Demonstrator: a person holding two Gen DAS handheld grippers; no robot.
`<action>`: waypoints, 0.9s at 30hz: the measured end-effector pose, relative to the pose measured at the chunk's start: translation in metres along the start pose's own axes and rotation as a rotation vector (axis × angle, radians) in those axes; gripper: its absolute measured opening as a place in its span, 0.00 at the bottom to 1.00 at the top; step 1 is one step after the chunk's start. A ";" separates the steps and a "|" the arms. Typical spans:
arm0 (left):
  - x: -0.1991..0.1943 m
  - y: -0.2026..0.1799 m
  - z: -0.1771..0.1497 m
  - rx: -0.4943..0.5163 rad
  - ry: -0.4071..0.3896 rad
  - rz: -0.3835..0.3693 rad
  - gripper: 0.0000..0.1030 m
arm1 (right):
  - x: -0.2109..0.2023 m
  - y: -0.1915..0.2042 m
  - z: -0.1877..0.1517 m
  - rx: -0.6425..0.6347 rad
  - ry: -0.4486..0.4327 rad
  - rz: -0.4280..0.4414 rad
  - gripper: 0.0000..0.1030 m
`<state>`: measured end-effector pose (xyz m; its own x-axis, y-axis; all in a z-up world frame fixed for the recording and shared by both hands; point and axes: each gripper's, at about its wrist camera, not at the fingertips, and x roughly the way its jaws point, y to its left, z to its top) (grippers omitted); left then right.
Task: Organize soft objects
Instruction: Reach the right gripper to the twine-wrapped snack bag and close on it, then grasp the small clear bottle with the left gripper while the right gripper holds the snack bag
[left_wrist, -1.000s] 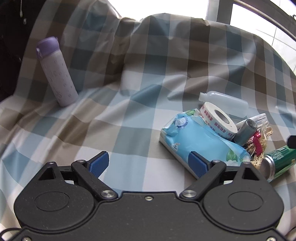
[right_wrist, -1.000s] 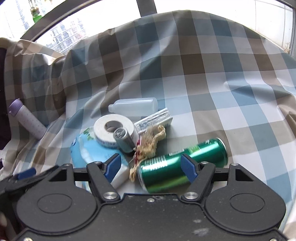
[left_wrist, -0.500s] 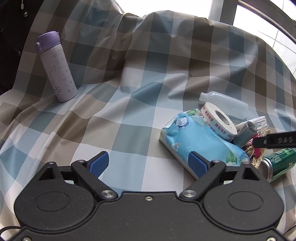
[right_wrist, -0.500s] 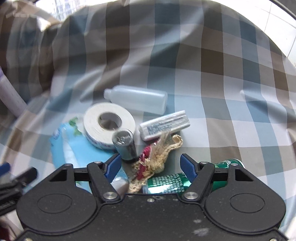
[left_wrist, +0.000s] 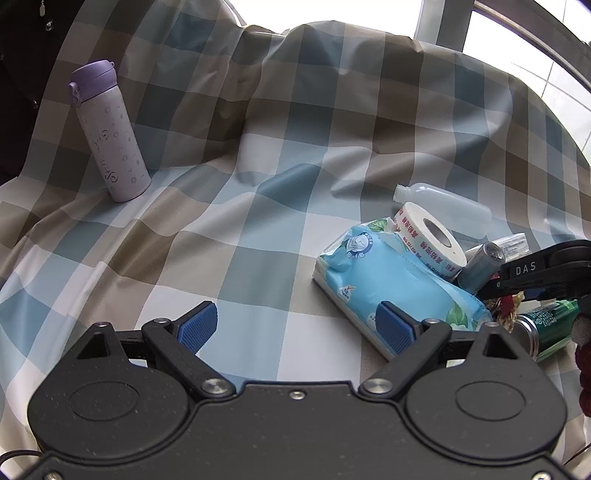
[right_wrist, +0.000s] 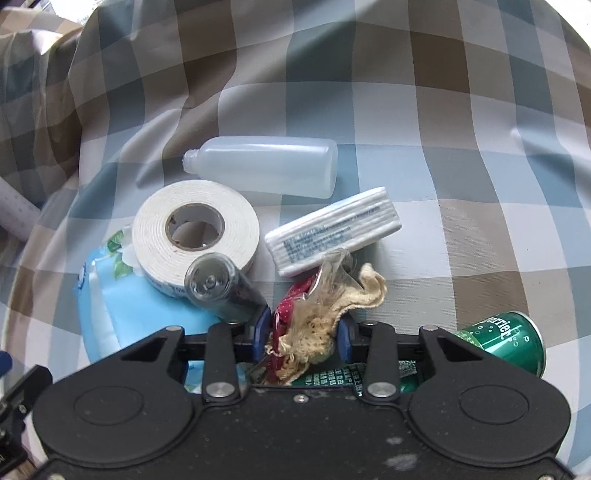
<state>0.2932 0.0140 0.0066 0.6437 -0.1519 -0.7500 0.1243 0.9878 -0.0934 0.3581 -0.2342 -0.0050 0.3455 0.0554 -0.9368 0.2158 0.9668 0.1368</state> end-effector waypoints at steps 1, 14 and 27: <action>0.000 0.000 0.000 0.000 0.000 -0.001 0.87 | -0.001 -0.001 0.001 0.003 -0.005 0.002 0.33; 0.004 -0.002 -0.003 0.014 0.012 0.013 0.87 | -0.048 -0.083 0.010 0.182 -0.207 -0.076 0.33; 0.007 -0.009 -0.007 0.042 0.001 -0.002 0.87 | -0.083 -0.180 -0.057 0.466 -0.336 -0.253 0.33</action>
<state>0.2914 0.0044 -0.0026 0.6428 -0.1536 -0.7505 0.1571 0.9853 -0.0672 0.2387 -0.3989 0.0301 0.4835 -0.3151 -0.8167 0.6776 0.7253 0.1213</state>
